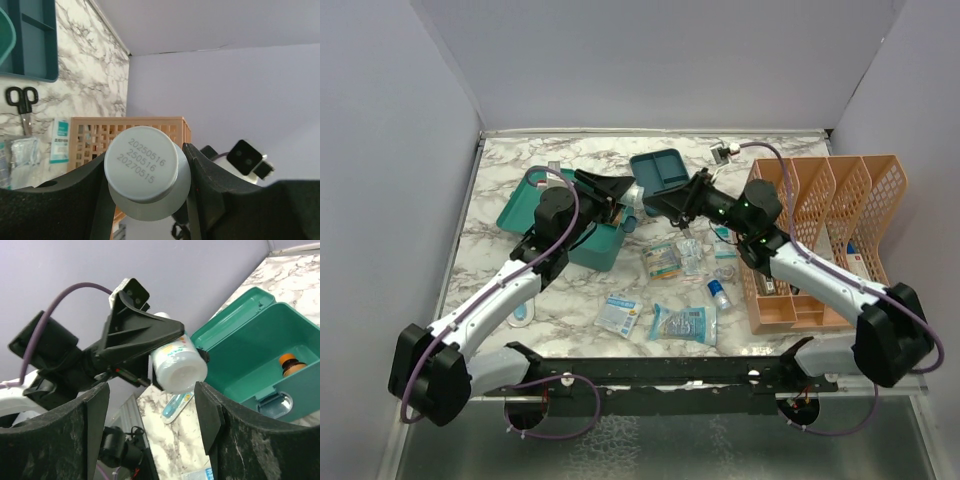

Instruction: Organize the medicine kit

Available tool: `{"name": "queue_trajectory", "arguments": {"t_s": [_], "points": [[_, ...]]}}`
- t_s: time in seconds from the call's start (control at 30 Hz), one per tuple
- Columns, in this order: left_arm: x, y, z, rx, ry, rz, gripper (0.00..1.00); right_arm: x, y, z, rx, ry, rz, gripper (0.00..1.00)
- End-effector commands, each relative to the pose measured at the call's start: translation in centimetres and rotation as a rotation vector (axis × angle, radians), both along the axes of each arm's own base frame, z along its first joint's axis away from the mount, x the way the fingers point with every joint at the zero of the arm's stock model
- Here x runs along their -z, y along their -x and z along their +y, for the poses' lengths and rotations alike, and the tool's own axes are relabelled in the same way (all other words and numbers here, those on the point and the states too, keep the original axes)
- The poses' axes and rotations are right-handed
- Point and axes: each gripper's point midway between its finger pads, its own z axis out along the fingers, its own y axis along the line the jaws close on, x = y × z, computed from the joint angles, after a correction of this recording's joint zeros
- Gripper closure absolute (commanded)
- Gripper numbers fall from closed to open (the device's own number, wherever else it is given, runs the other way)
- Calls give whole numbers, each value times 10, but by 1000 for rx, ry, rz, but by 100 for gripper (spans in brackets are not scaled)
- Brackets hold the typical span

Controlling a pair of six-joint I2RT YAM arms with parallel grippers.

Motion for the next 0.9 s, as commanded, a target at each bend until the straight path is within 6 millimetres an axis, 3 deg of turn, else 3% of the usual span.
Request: {"name": "queue_trajectory", "arguments": {"t_s": [0.0,0.2,0.4,0.63,0.87], "points": [[11,10,20,-28,-149,-31,65,-7,22,-16,22,34,57,31],[30,22,38,-16,-354,-57,65,4,36,-39,95,87,146,32],[39,26,55,21,-526,-81,65,23,39,-47,119,169,193,33],[51,14,63,20,-555,-54,65,45,32,-45,129,227,222,33],[68,-3,59,22,-559,-12,65,55,15,-46,168,275,81,34]]}}
